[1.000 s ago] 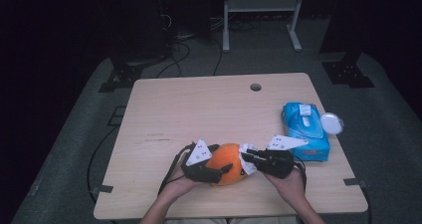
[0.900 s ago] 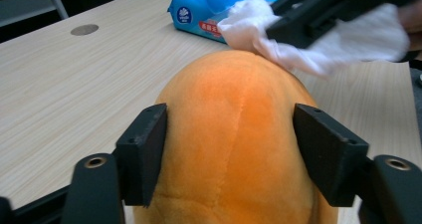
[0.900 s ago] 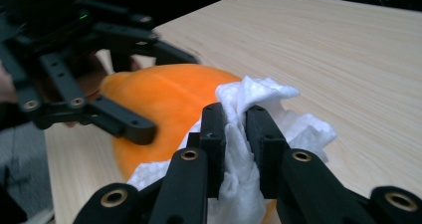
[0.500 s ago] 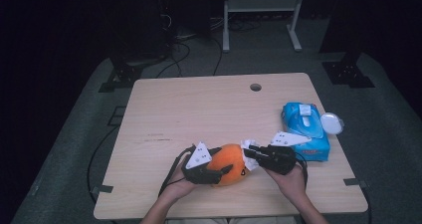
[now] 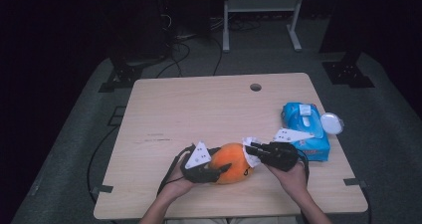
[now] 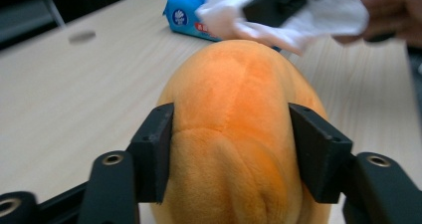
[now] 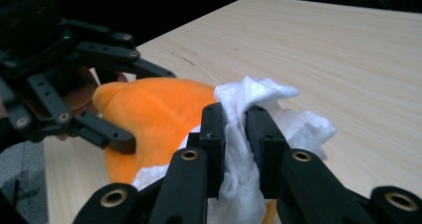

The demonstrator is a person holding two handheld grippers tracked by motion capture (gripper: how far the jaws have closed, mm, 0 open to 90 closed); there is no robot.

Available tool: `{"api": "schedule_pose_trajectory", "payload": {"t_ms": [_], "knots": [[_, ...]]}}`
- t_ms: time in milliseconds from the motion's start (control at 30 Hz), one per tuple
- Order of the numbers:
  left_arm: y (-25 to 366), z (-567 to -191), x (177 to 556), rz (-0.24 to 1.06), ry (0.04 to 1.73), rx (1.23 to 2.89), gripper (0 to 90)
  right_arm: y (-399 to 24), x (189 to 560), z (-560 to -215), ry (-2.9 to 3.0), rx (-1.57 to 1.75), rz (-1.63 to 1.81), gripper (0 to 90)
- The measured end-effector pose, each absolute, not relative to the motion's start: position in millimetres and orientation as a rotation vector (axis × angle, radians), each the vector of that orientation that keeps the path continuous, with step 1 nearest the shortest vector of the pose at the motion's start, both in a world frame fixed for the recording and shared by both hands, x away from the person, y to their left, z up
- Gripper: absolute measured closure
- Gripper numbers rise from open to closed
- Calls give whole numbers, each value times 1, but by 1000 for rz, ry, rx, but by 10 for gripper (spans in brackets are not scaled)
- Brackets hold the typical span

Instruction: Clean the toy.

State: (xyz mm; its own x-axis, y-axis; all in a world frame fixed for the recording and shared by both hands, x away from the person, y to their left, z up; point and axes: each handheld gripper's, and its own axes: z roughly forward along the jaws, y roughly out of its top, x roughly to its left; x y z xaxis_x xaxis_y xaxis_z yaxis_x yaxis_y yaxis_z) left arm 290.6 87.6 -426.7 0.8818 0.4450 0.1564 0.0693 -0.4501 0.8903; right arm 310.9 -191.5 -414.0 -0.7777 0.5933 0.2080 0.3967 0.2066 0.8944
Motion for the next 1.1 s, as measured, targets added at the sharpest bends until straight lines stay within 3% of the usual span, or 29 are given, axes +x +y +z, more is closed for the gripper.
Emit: {"api": "schedule_pose_trajectory", "payload": {"t_ms": [100, 200, 267, 333, 400, 500, 633, 800, 1100], "knots": [[87, -425, 292, 464, 384, 2001, 385, -194, 314, -420, 2299, 987, 1613, 783], [93, -427, 297, 396, 492, 1950, 240, -193, 310, -422, 2315, 977, 1584, 783], [98, -432, 301, 320, 540, 1935, 193, -193, 308, -422, 2321, 962, 1580, 783], [99, -438, 302, 286, 540, 1934, 235, -193, 307, -423, 2325, 956, 1577, 783], [96, -437, 301, 343, 506, 1941, 351, -193, 308, -423, 2324, 966, 1583, 783], [92, -434, 300, 435, 475, 1936, 420, -192, 310, -420, 2301, 977, 1598, 783], [89, -433, 298, 531, 441, 1939, 422, -190, 310, -417, 2273, 962, 1591, 783], [97, -435, 296, 422, 454, 1934, 342, -189, 307, -421, 2294, 936, 1550, 783], [99, -437, 294, 408, 433, 1945, 344, -176, 296, -411, 2295, 860, 1568, 783]]}}
